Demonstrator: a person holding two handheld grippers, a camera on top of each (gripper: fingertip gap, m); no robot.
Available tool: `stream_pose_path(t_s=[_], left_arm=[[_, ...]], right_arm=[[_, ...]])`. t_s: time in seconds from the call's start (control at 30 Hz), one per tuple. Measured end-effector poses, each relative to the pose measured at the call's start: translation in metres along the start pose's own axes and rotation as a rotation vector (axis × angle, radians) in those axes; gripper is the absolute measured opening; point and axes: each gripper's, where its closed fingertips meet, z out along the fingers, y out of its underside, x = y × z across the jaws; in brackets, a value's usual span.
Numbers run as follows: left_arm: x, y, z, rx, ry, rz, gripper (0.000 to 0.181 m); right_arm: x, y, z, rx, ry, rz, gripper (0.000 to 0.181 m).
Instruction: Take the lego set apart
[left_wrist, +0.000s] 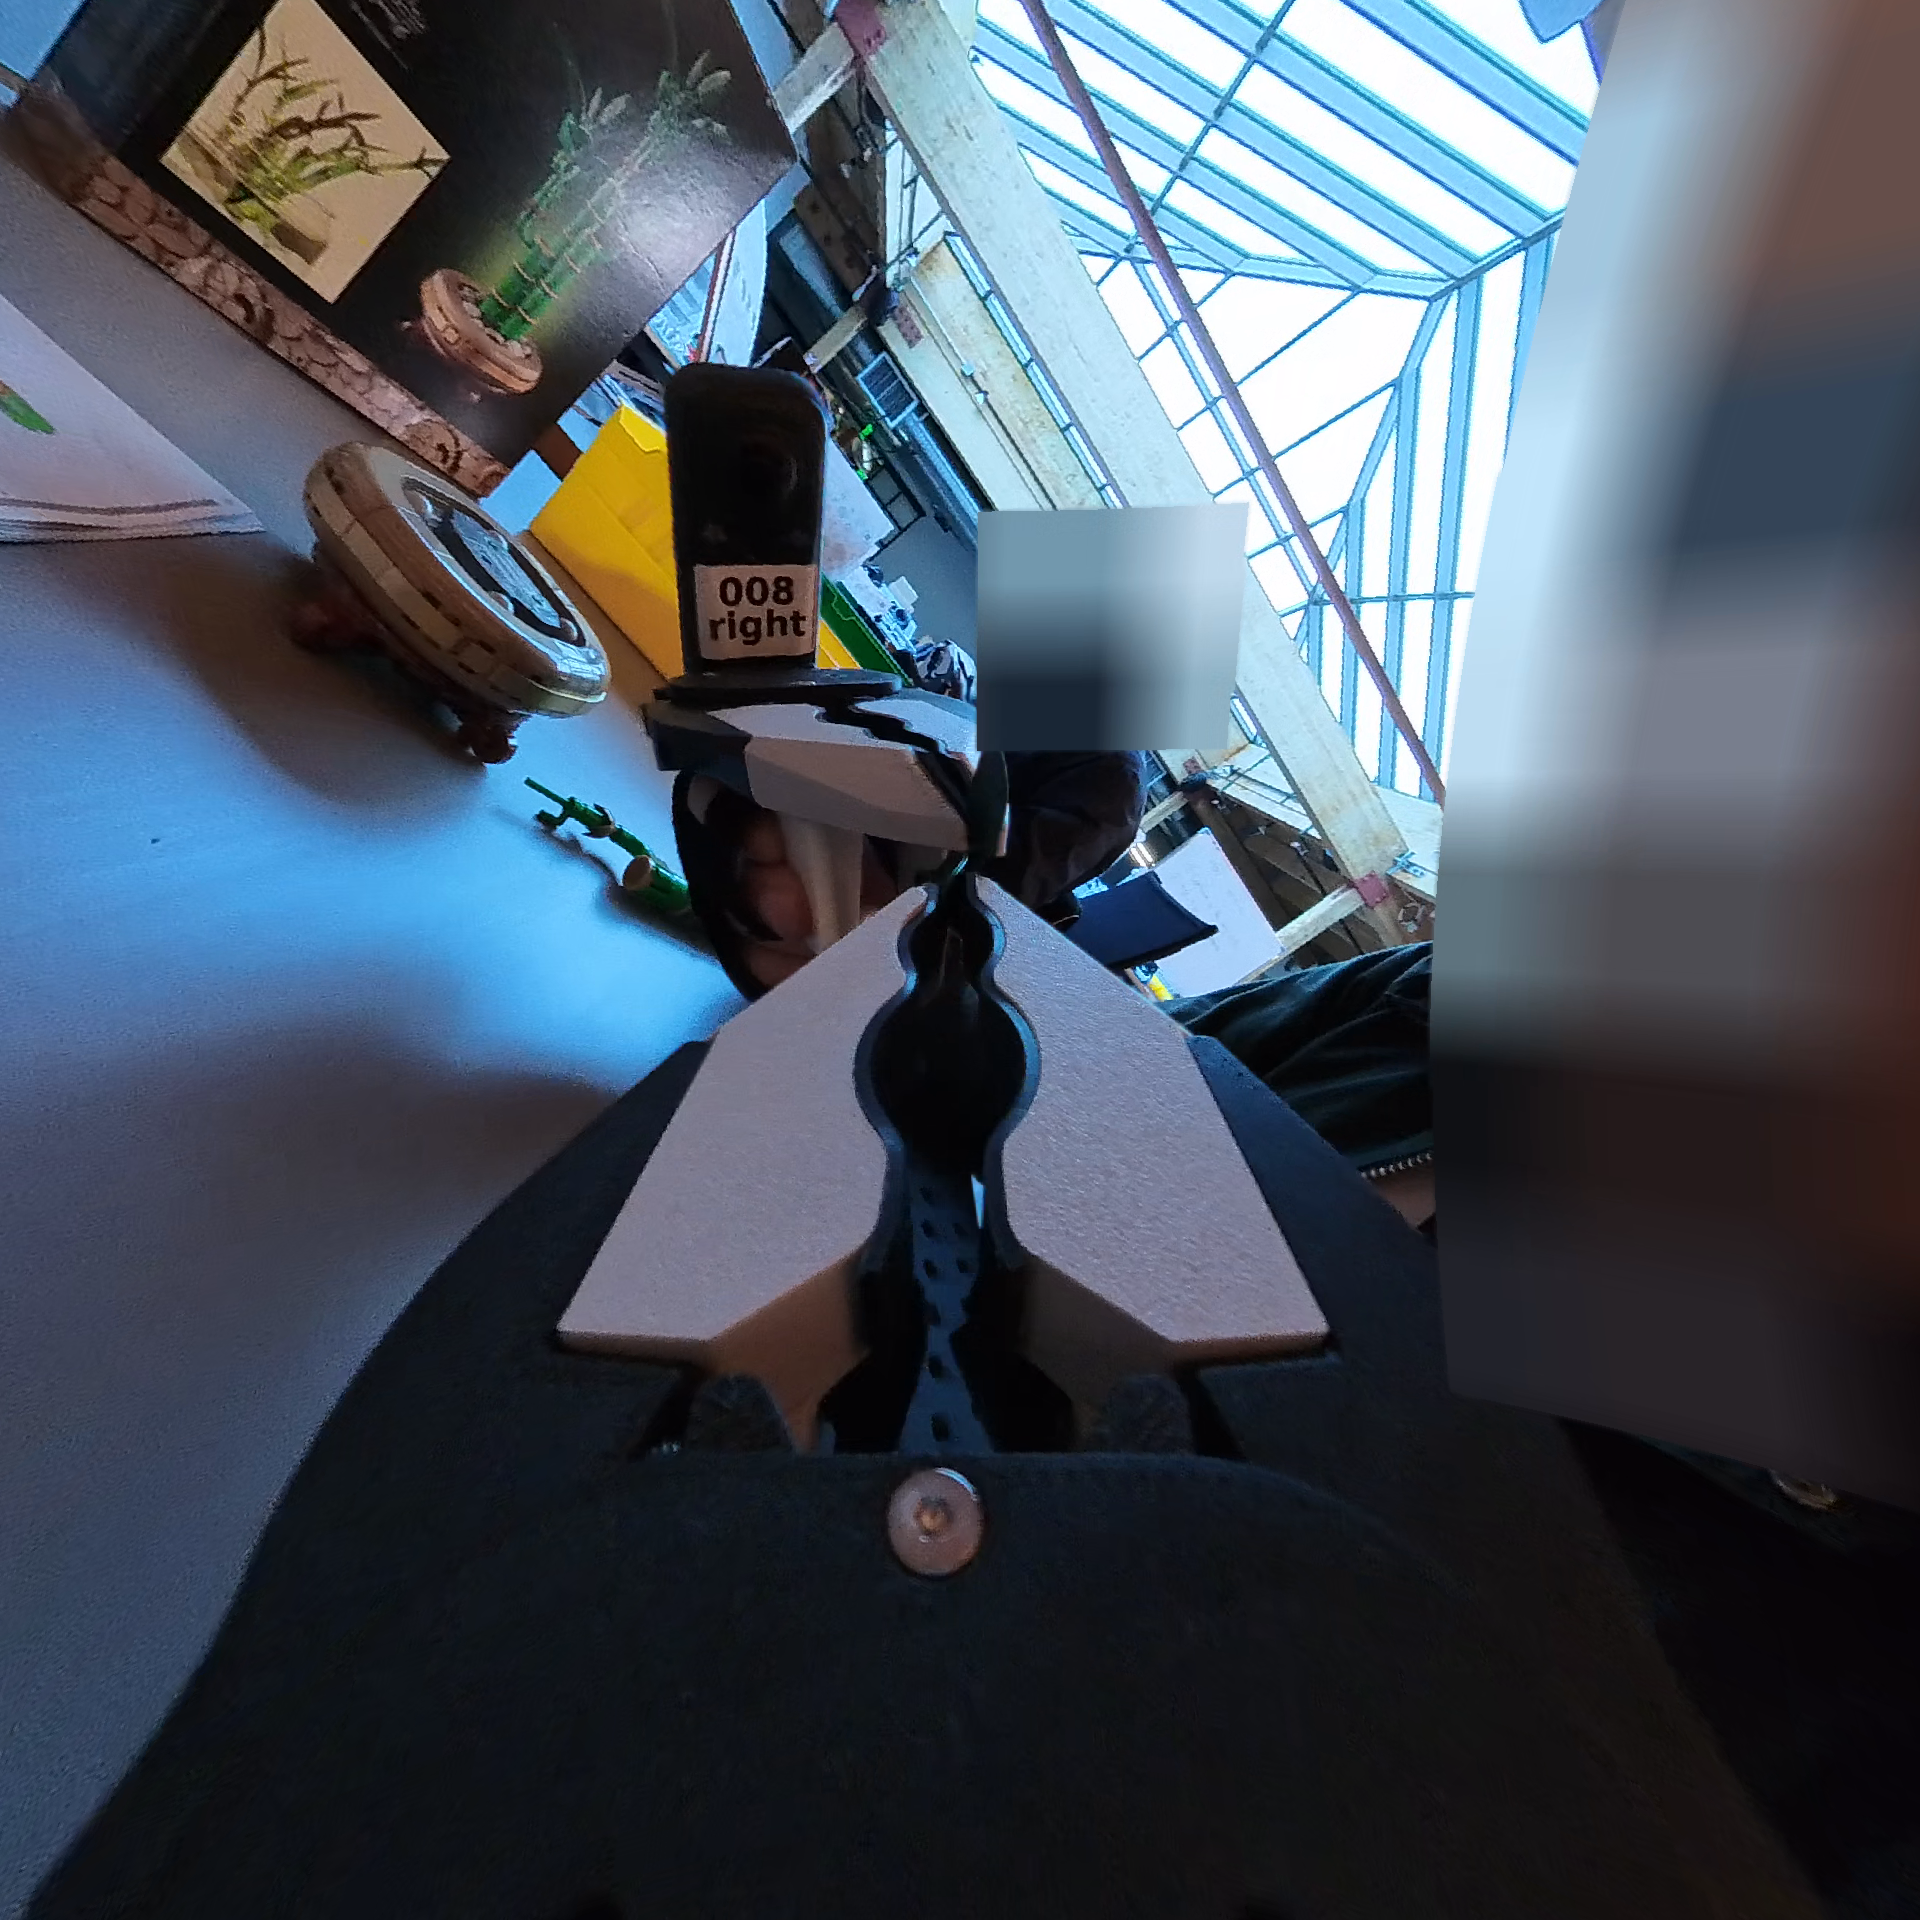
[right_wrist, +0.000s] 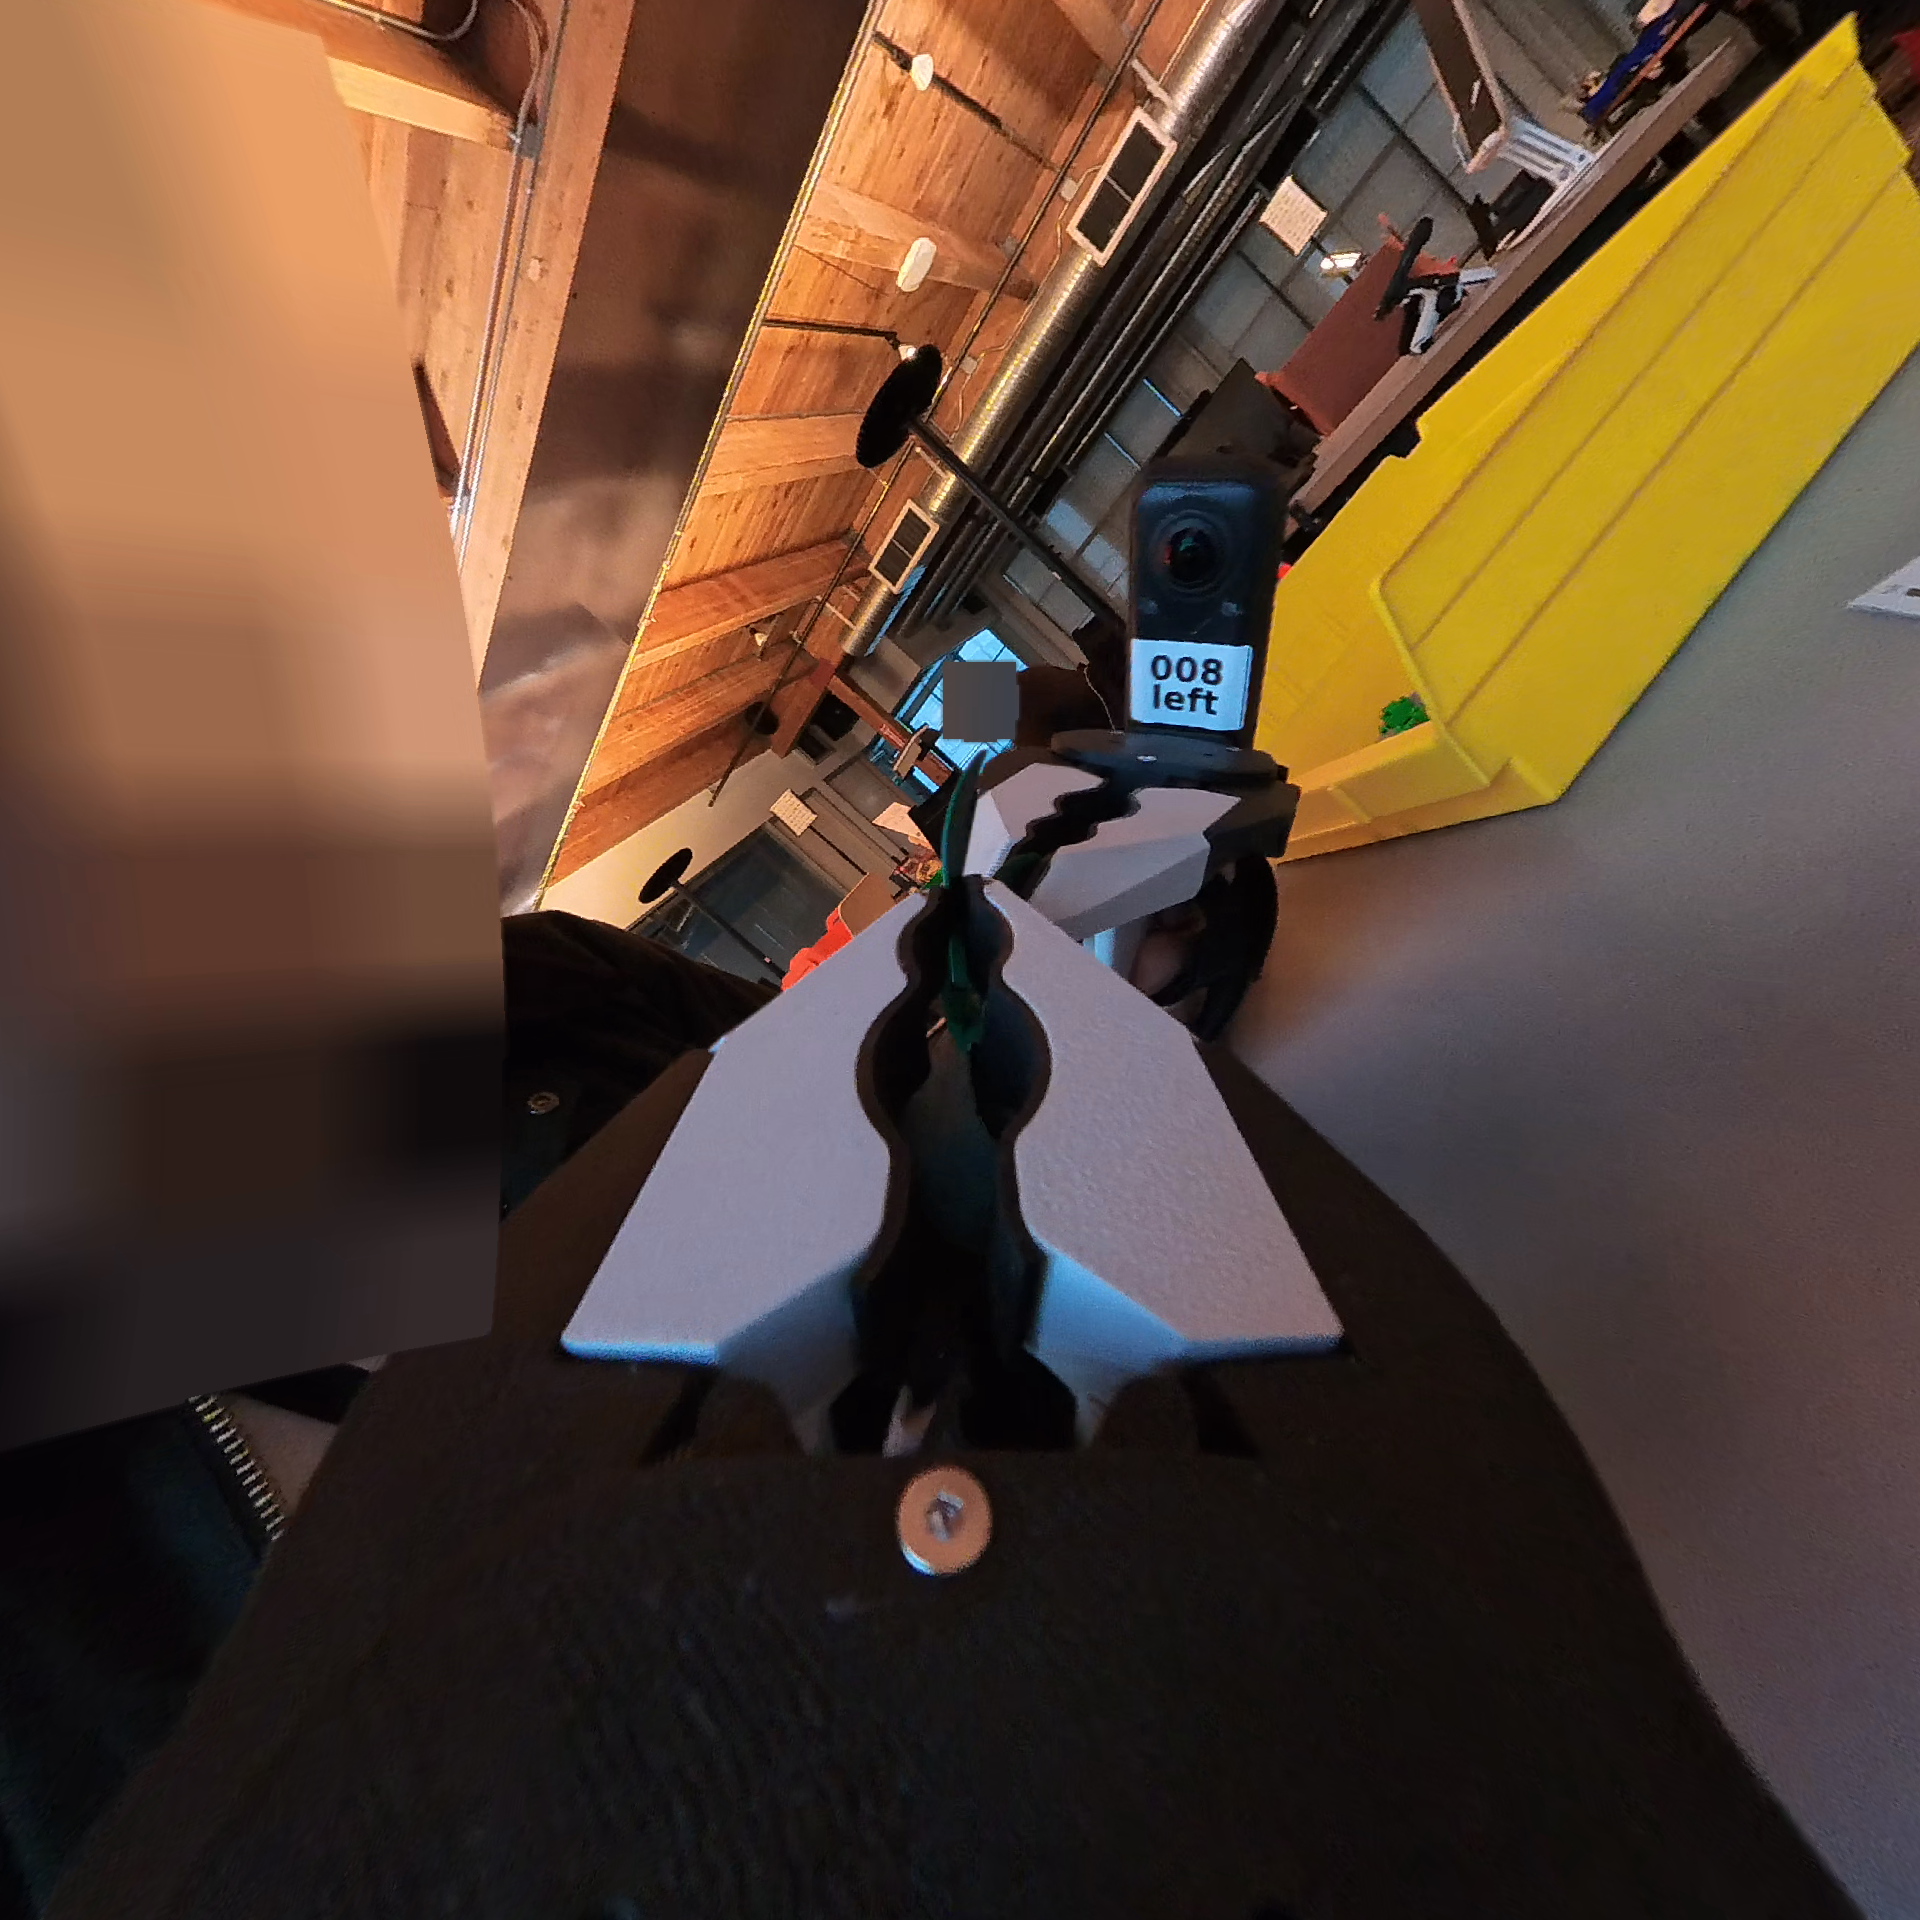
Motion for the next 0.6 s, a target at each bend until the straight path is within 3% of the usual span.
stream_pose_path(t_s=[0.23, 0.37, 0.6], left_arm=[[-0.009, 0.000, -0.002, -0.012, -0.125, 0.116, 0.000], [-0.004, 0.001, -0.001, -0.008, -0.041, 0.027, 0.000], [-0.006, 0.001, -0.001, -0.012, -0.060, 0.036, 0.000]], right_arm=[[0.011, -0.001, -0.003, 0.008, 0.070, -0.015, 0.000], [0.004, 0.001, -0.001, -0.007, 0.040, -0.026, 0.000], [0.007, 0.002, -0.002, -0.010, 0.043, -0.021, 0.000]])
